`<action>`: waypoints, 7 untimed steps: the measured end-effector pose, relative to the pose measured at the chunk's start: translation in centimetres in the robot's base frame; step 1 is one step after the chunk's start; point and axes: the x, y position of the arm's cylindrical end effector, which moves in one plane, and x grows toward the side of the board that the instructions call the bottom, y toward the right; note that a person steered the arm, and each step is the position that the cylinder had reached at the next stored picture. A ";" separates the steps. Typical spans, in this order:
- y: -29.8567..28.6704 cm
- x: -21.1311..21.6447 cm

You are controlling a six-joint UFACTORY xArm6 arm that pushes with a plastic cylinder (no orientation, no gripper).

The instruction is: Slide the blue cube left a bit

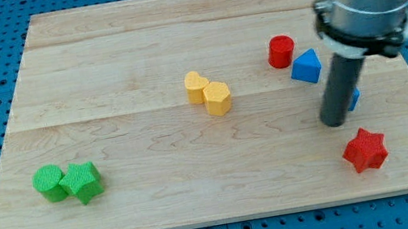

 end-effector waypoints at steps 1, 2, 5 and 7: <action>0.9 0.0; 6.0 0.0; 7.7 -3.5; 4.5 -3.5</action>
